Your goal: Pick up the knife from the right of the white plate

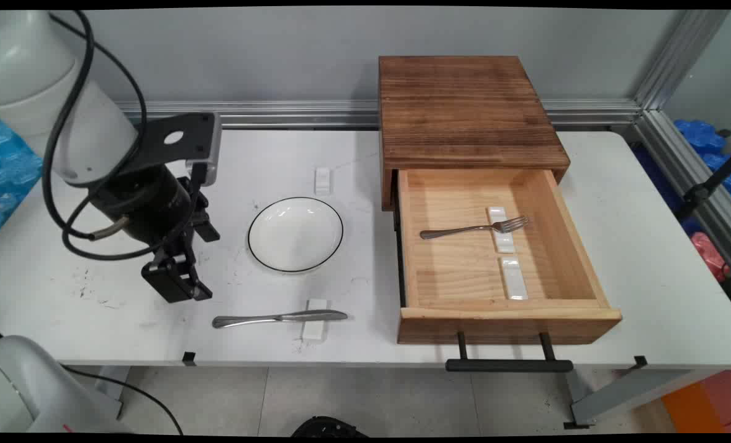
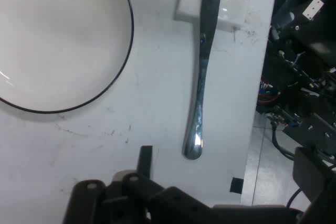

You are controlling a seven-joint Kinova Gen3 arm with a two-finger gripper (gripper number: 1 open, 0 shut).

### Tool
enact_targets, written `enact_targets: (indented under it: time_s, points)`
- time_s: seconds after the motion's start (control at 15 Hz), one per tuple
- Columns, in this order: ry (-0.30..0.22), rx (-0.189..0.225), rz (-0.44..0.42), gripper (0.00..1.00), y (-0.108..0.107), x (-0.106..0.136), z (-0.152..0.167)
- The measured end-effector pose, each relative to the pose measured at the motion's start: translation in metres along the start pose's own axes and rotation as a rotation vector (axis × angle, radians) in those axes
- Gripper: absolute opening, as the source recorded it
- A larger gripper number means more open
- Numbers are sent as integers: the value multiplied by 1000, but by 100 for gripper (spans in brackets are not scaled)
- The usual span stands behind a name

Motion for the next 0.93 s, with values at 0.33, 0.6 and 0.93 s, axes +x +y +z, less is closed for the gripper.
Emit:
enact_targets:
  time_s: [0.33,0.6,0.93]
  points:
    - [19,5,-1,100,0,-10,29]
    - [26,14,4,100,-1,-15,57]
    - [43,13,2,100,0,-12,92]
